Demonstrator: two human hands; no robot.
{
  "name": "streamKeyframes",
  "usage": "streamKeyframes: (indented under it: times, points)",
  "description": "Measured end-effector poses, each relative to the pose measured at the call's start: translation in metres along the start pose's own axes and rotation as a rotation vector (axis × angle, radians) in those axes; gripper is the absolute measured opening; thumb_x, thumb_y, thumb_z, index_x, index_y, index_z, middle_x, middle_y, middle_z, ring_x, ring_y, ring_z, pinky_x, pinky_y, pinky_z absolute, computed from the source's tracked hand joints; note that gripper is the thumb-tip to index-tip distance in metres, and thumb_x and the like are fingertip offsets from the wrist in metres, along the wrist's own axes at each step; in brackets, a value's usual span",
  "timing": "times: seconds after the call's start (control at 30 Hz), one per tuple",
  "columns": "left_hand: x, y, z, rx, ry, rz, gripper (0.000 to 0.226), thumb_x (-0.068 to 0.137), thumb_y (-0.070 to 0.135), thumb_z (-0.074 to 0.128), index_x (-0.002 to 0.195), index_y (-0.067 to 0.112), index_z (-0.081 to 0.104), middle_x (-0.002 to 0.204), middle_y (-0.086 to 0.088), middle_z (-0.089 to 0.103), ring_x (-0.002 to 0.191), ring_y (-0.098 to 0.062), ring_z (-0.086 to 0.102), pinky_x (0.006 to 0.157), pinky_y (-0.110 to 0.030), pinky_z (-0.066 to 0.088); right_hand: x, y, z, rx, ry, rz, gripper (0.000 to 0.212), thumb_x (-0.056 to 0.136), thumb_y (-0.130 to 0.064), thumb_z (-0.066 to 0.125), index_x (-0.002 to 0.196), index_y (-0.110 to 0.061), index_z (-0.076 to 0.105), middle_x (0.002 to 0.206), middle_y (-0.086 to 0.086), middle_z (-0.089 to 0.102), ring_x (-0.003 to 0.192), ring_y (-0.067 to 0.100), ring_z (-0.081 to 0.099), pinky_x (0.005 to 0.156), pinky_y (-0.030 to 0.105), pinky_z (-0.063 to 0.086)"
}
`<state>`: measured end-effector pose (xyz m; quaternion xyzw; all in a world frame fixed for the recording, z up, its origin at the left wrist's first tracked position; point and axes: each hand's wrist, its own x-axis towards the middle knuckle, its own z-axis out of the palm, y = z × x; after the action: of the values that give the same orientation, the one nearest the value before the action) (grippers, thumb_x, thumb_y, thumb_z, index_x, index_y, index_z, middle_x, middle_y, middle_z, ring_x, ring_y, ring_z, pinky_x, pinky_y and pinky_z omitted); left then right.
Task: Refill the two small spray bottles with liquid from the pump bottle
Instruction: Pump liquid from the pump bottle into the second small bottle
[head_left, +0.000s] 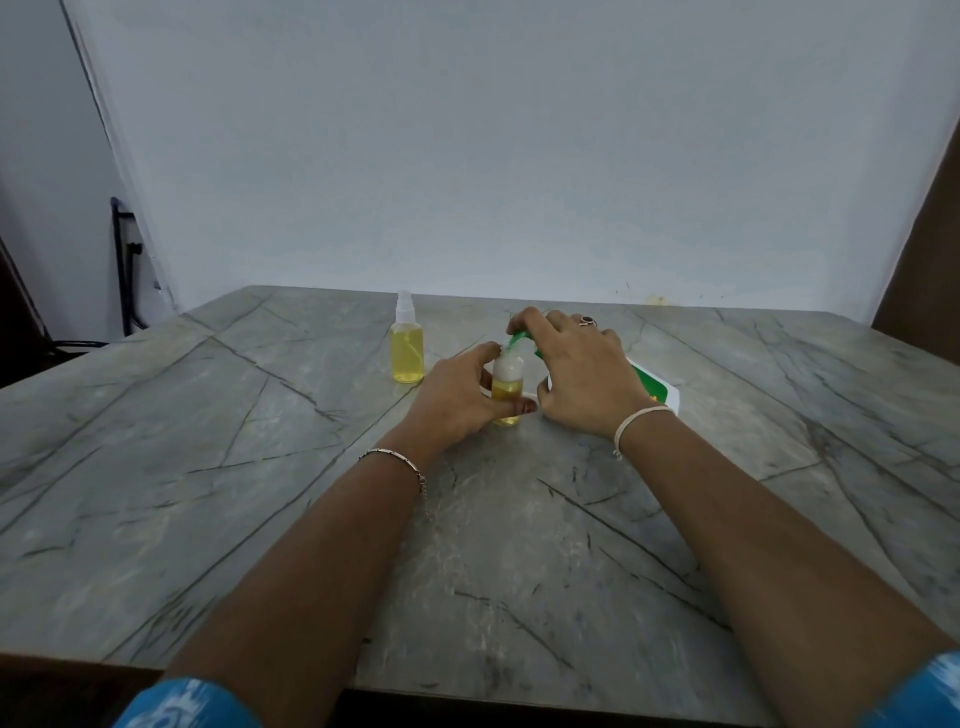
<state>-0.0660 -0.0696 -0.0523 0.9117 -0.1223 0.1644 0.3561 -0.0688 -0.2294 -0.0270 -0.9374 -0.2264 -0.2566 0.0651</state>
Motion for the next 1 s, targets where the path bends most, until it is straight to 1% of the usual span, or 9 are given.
streamKeyframes:
  times: [0.1,0.23,0.33,0.43,0.5,0.6,0.7,0.83,1.0]
  points:
    - [0.0001,-0.0002,0.0001,-0.006,0.008,0.003,0.078,0.071,0.047,0.080,0.135,0.018,0.048,0.115,-0.005,0.066,0.087,-0.013,0.058,0.079,-0.025,0.046,0.0009,0.0000,0.0007,0.004,0.002,-0.002,0.060,0.079,-0.018,0.065,0.131,-0.030,0.036,0.131,0.004,0.055,0.115,0.032,0.054,0.096,0.048,0.044]
    - [-0.0003,-0.0003,0.0011,-0.005,0.010,-0.002,0.076,0.068,0.050,0.081,0.131,0.020,0.050,0.109,-0.002,0.066,0.090,-0.016,0.062,0.083,-0.032,0.051,-0.0024,0.0031,0.0004,-0.002,0.007,0.000,0.068,0.078,-0.018,0.065,0.137,-0.034,0.033,0.128,0.003,0.056,0.114,0.029,0.054,0.094,0.046,0.044]
    - [-0.0003,0.0003,0.0012,0.001,0.006,-0.014,0.077,0.067,0.051,0.081,0.131,0.021,0.050,0.106,0.000,0.065,0.092,-0.018,0.063,0.085,-0.034,0.052,-0.0044,0.0043,0.0014,-0.004,0.002,0.000,0.072,0.078,-0.018,0.065,0.140,-0.035,0.031,0.125,0.002,0.056,0.113,0.028,0.054,0.094,0.046,0.044]
    - [-0.0002,0.0012,0.0008,0.002,0.002,-0.017,0.074,0.067,0.050,0.081,0.128,0.022,0.052,0.105,0.001,0.066,0.091,-0.017,0.063,0.084,-0.033,0.052,-0.0033,0.0033,0.0017,-0.009,-0.001,-0.001,0.070,0.079,-0.018,0.064,0.138,-0.034,0.032,0.124,0.003,0.056,0.112,0.029,0.054,0.093,0.047,0.045]
    - [-0.0008,0.0022,0.0000,-0.008,0.002,-0.019,0.076,0.068,0.048,0.082,0.131,0.021,0.051,0.103,0.001,0.065,0.090,-0.017,0.063,0.084,-0.032,0.052,-0.0019,0.0023,0.0022,-0.004,0.003,0.004,0.066,0.079,-0.017,0.064,0.135,-0.033,0.034,0.125,0.004,0.056,0.112,0.030,0.055,0.093,0.047,0.044]
    - [-0.0016,0.0030,-0.0006,-0.008,0.003,-0.015,0.079,0.069,0.046,0.081,0.136,0.017,0.048,0.112,-0.004,0.066,0.088,-0.016,0.061,0.085,-0.031,0.050,-0.0004,0.0002,0.0037,-0.004,0.022,0.007,0.061,0.079,-0.016,0.063,0.131,-0.030,0.036,0.126,0.004,0.056,0.113,0.030,0.054,0.093,0.047,0.044]
    - [-0.0020,0.0035,-0.0013,-0.002,0.001,-0.020,0.082,0.071,0.045,0.080,0.139,0.015,0.045,0.120,-0.006,0.065,0.093,-0.016,0.059,0.087,-0.030,0.048,-0.0005,-0.0003,0.0043,-0.010,0.026,0.002,0.063,0.079,-0.016,0.063,0.133,-0.031,0.036,0.127,0.003,0.056,0.114,0.030,0.054,0.094,0.047,0.044]
    - [-0.0017,0.0024,-0.0003,0.006,0.002,-0.017,0.081,0.069,0.048,0.081,0.136,0.017,0.047,0.117,-0.005,0.066,0.095,-0.017,0.061,0.090,-0.034,0.050,-0.0033,0.0037,0.0032,-0.016,0.013,-0.001,0.068,0.078,-0.018,0.064,0.136,-0.034,0.033,0.126,0.002,0.055,0.113,0.029,0.054,0.094,0.047,0.044]
    - [-0.0012,0.0015,-0.0005,0.015,0.005,0.004,0.080,0.069,0.047,0.082,0.136,0.019,0.048,0.116,-0.003,0.066,0.090,-0.013,0.057,0.087,-0.030,0.049,-0.0008,0.0004,0.0033,-0.027,0.051,0.007,0.057,0.078,-0.016,0.061,0.128,-0.029,0.039,0.123,0.003,0.057,0.111,0.029,0.054,0.092,0.047,0.044]
